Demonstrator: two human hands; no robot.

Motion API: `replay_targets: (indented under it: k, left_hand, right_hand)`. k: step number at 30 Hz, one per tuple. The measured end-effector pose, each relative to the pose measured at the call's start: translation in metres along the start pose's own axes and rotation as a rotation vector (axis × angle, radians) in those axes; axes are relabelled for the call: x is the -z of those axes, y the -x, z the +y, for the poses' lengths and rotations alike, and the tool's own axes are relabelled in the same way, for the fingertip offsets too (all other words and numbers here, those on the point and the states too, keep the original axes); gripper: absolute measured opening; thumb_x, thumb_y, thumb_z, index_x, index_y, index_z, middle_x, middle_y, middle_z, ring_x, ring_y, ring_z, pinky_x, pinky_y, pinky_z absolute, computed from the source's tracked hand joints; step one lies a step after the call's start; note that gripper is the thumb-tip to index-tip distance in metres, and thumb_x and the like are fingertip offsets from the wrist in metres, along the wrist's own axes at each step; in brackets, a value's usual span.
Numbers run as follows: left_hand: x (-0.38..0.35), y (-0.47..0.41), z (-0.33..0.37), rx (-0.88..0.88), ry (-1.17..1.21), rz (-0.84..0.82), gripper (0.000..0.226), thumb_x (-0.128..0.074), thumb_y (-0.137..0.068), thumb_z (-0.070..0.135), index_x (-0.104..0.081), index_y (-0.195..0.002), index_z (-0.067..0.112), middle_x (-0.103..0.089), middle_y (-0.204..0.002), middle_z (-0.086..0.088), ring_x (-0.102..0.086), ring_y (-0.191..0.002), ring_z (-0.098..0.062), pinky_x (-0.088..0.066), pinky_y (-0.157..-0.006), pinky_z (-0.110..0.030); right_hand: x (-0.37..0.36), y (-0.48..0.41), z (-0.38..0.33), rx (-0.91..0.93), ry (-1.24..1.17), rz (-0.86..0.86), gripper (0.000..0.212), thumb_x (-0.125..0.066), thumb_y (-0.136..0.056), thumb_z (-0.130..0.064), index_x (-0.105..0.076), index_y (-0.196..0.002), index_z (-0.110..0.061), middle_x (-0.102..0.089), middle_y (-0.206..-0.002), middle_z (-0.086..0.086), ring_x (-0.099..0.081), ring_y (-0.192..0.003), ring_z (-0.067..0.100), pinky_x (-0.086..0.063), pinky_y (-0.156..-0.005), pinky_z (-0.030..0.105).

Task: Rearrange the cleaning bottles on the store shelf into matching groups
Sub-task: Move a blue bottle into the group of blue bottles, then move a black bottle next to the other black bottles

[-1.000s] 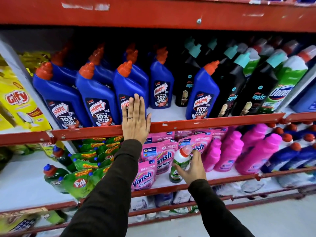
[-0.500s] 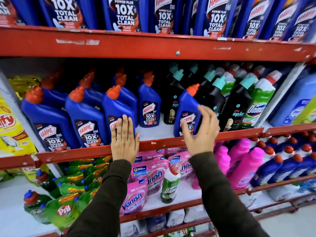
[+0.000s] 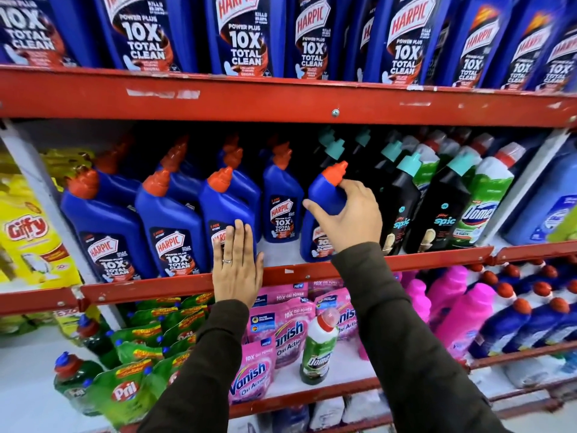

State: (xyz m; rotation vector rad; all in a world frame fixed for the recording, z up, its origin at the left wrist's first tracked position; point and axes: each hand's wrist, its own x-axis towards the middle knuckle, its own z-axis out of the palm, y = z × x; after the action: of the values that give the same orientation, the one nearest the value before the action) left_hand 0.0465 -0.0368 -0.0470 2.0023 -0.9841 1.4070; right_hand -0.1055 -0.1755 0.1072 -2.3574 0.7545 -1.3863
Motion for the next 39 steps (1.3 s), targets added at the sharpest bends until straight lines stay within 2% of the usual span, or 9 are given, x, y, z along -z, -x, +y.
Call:
replay_targets:
  k: [6, 10, 15, 17, 22, 26, 28, 33, 39]
  left_hand:
    - [0.001, 0.001, 0.001, 0.001, 0.002, -0.012, 0.066, -0.021, -0.110, 0.033, 0.007, -0.163, 0.006, 0.014, -0.170, -0.009, 0.011, -0.159, -0.022, 0.004, -0.129, -0.044]
    - [0.001, 0.000, 0.001, 0.005, -0.009, -0.012, 0.072, -0.030, -0.106, 0.031, 0.007, -0.163, 0.006, 0.014, -0.170, -0.009, 0.011, -0.159, -0.022, 0.004, -0.129, -0.044]
    - [0.002, 0.001, 0.001, 0.006, 0.002, -0.033, 0.064, -0.017, -0.111, 0.034, 0.007, -0.163, 0.006, 0.015, -0.170, -0.009, 0.011, -0.158, -0.022, 0.004, -0.130, -0.044]
    - [0.003, 0.001, 0.001, 0.004, -0.002, -0.032, 0.067, -0.023, -0.110, 0.033, 0.008, -0.163, 0.007, 0.015, -0.170, -0.009, 0.011, -0.158, -0.022, 0.003, -0.129, -0.044]
    - [0.003, 0.002, 0.002, 0.014, 0.002, -0.037, 0.072, -0.029, -0.107, 0.032, 0.007, -0.163, 0.006, 0.015, -0.170, -0.009, 0.011, -0.158, -0.022, 0.002, -0.129, -0.045]
    - [0.000, 0.004, 0.001, 0.018, 0.004, -0.045, 0.066, -0.024, -0.110, 0.034, 0.004, -0.163, 0.005, 0.013, -0.171, -0.009, 0.010, -0.159, -0.023, 0.001, -0.130, -0.046]
    - [0.000, 0.004, 0.001, 0.018, 0.005, -0.043, 0.068, -0.027, -0.109, 0.033, 0.004, -0.163, 0.005, 0.013, -0.171, -0.009, 0.010, -0.159, -0.023, 0.001, -0.130, -0.045]
    - [0.002, 0.002, 0.002, 0.018, 0.010, -0.024, 0.074, -0.034, -0.105, 0.031, 0.003, -0.164, 0.006, 0.012, -0.171, -0.008, 0.010, -0.159, -0.022, 0.002, -0.130, -0.043]
    - [0.002, 0.002, 0.001, 0.004, 0.001, -0.028, 0.075, -0.034, -0.105, 0.032, 0.004, -0.164, 0.006, 0.012, -0.171, -0.008, 0.010, -0.159, -0.022, 0.003, -0.130, -0.043]
  right_hand:
    - [-0.028, 0.012, -0.032, 0.051, -0.049, -0.079, 0.066, -0.079, -0.072, -0.060, -0.066, -0.113, -0.010, -0.068, -0.109, 0.005, -0.059, -0.103, 0.026, -0.049, -0.087, 0.037]
    - [-0.038, 0.015, -0.035, 0.041, -0.082, -0.046, 0.066, -0.080, -0.072, -0.058, -0.067, -0.113, -0.008, -0.069, -0.111, 0.006, -0.058, -0.104, 0.027, -0.045, -0.090, 0.034]
    - [-0.034, 0.019, -0.031, 0.081, -0.141, -0.041, 0.073, -0.080, -0.070, -0.062, -0.064, -0.119, -0.011, -0.064, -0.117, 0.003, -0.056, -0.106, 0.021, -0.048, -0.095, 0.034]
    - [-0.024, 0.021, -0.025, 0.087, -0.201, 0.022, 0.074, -0.075, -0.074, -0.062, -0.061, -0.127, -0.012, -0.061, -0.125, 0.002, -0.055, -0.114, 0.019, -0.045, -0.100, 0.031]
    - [0.016, 0.005, 0.021, 0.041, -0.163, 0.296, 0.044, -0.064, -0.092, -0.040, -0.062, -0.128, -0.015, -0.060, -0.129, 0.004, -0.056, -0.120, 0.020, -0.045, -0.102, 0.039]
    - [0.047, -0.015, 0.069, -0.107, -0.103, 0.465, 0.045, -0.060, -0.094, -0.034, -0.056, -0.134, -0.013, -0.053, -0.133, 0.011, -0.049, -0.125, 0.024, -0.036, -0.107, 0.033]
    - [0.061, -0.028, 0.090, -0.217, -0.053, 0.491, 0.051, -0.057, -0.095, -0.036, -0.050, -0.140, -0.014, -0.048, -0.138, 0.013, -0.044, -0.131, 0.026, -0.033, -0.111, 0.038]
    - [0.079, -0.063, 0.124, -0.406, 0.150, 0.324, 0.070, -0.064, -0.091, -0.041, -0.038, -0.147, -0.008, -0.041, -0.145, 0.017, -0.036, -0.138, 0.034, -0.031, -0.115, 0.048]
    - [0.081, -0.078, 0.144, -0.467, 0.310, 0.102, 0.068, -0.069, -0.086, -0.049, -0.051, -0.129, 0.000, -0.053, -0.134, 0.021, -0.042, -0.128, 0.042, -0.037, -0.107, 0.051]
